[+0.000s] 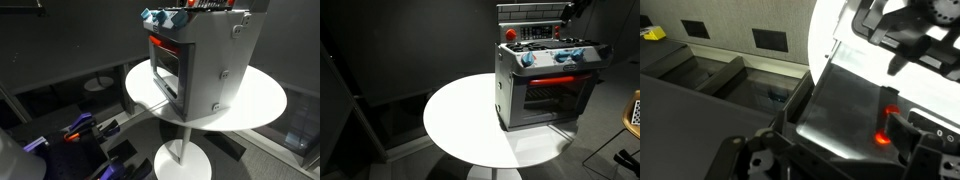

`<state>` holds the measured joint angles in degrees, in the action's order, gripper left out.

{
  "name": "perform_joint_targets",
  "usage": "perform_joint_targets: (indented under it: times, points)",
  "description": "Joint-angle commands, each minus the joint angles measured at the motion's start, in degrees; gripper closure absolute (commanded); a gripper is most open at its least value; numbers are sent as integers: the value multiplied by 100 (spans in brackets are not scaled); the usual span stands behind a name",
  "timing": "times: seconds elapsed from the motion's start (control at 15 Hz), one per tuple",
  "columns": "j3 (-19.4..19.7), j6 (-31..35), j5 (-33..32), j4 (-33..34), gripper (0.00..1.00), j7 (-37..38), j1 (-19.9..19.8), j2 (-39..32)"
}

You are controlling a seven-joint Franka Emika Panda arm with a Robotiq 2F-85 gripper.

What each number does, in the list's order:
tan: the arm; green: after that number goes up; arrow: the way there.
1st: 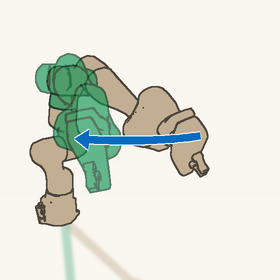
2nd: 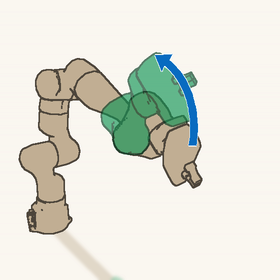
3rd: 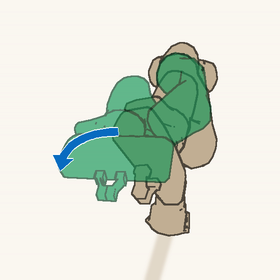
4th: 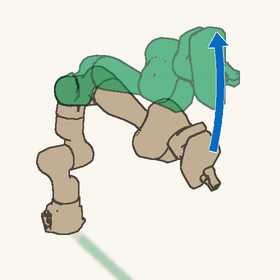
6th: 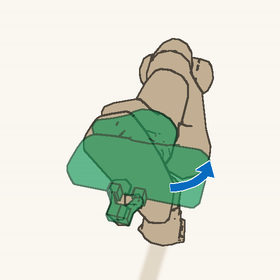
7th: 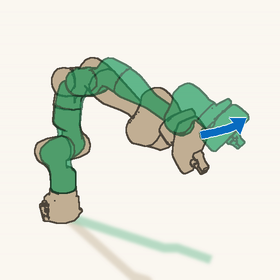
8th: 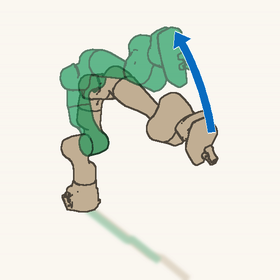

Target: Press the top button on the right side of the stove

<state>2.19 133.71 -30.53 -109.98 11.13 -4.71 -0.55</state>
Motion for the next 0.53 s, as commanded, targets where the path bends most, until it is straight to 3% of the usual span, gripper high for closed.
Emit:
perform_joint_targets:
  times: [0.0, 0.47]
  points:
    - [70, -14, -115, 263, 0, 126, 54, -198]
    - [102, -25, -111, 403, 0, 133, 101, -354]
